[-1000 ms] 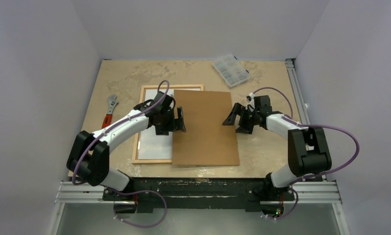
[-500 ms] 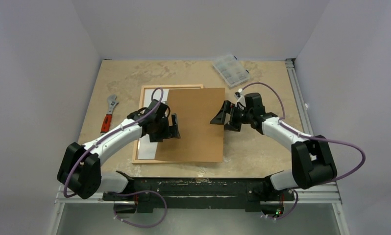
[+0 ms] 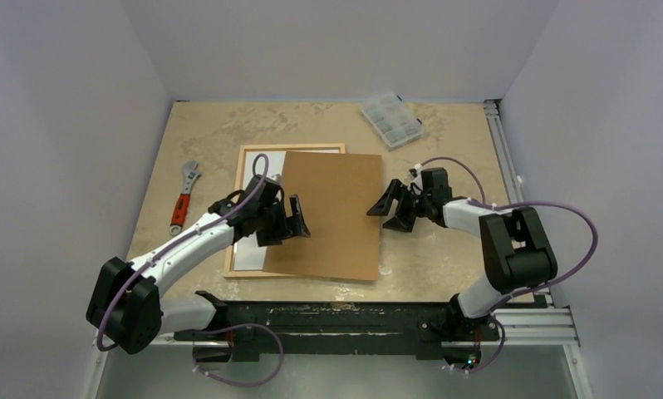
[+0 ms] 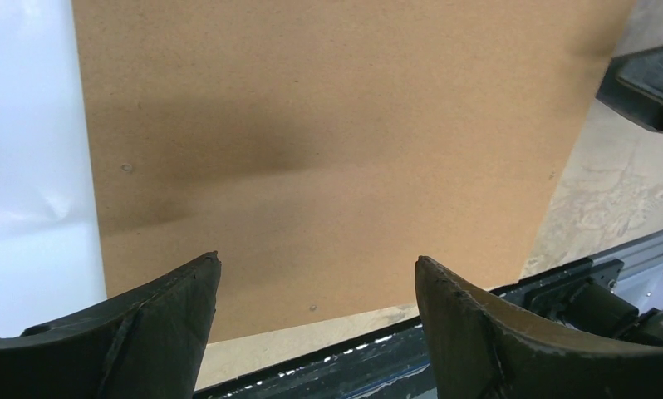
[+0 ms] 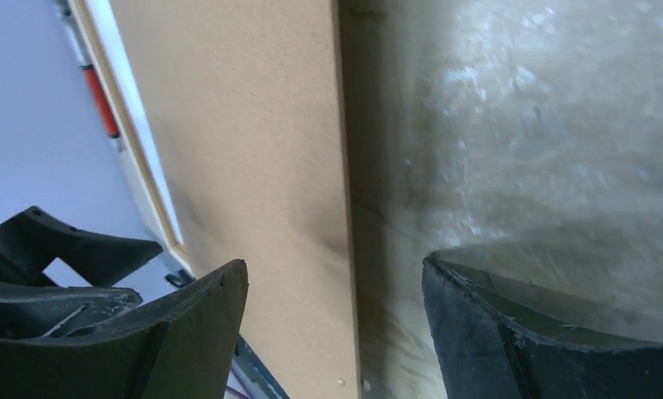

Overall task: Put the photo into the frame
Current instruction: Turn over the photo frame at the center of the board.

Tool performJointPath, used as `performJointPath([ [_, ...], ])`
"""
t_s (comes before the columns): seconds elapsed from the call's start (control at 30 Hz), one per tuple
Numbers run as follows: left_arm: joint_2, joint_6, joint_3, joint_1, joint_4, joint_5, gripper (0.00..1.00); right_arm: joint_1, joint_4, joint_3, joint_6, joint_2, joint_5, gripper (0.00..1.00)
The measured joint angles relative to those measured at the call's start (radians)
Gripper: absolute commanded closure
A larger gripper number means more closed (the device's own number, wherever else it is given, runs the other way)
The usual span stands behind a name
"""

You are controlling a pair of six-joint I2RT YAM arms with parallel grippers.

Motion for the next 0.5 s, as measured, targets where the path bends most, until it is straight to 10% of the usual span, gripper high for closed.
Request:
performJointPath([
  [0.33, -0.011, -0.023, 0.000, -0.027, 0.022, 0.026, 0.18, -0.065, 0.229, 0.056, 0.069, 0.197, -0.199, 0.40],
  [0.5, -0.022, -0.023, 0.000, -0.037, 0.019, 0.030, 0.18, -0.076, 0.270, 0.117, 0.071, 0.283, -0.216, 0.67],
])
